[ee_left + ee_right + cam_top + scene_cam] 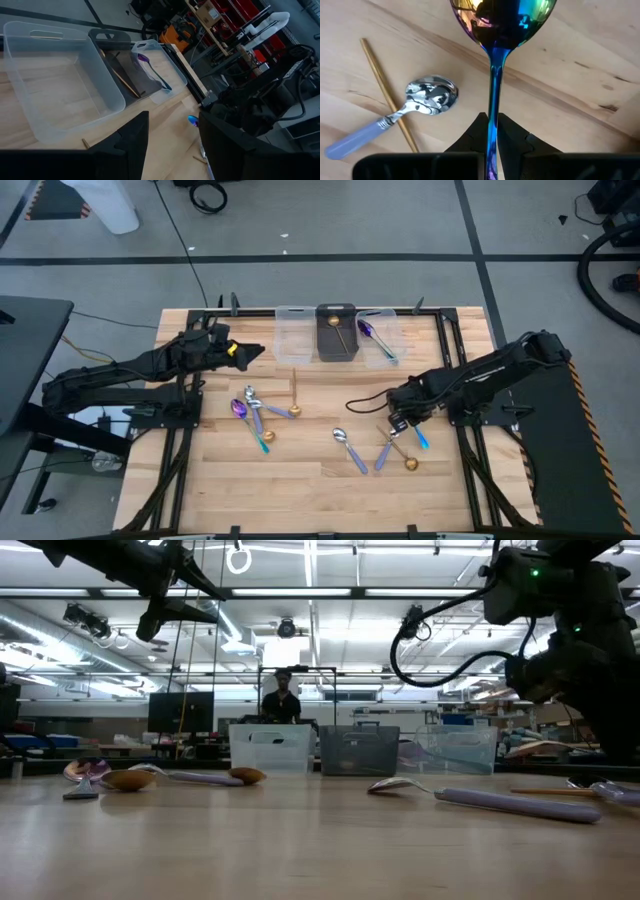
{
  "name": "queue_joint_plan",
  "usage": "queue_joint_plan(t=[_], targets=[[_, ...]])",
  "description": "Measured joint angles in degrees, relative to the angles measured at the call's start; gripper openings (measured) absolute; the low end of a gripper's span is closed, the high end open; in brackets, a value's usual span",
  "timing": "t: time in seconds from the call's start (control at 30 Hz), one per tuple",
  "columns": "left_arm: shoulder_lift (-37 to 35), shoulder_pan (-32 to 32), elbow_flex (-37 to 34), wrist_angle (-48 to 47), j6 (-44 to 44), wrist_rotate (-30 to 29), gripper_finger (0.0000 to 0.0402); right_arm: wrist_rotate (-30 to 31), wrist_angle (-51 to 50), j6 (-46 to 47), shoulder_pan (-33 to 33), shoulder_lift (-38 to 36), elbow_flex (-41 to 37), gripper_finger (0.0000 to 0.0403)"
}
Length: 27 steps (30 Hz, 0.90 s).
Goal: Sort silverware by color (type)
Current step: Put the blue spoon into the right transparent bin
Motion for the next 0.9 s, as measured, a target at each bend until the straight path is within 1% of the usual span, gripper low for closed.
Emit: queue_joint_plan(t=[0.4, 0.9], targets=[[0.0, 0.0, 0.0, 0.0, 0.0, -0.3, 0.0181, 0.5, 0.0, 0.0, -2.0, -3.4, 0.0, 0.0032], [0.0, 0.0, 0.0, 0.0, 0.0, -0.3, 0.0181, 3.7, 0.4, 0.0, -4.5, -9.1, 0.1, 0.0032]])
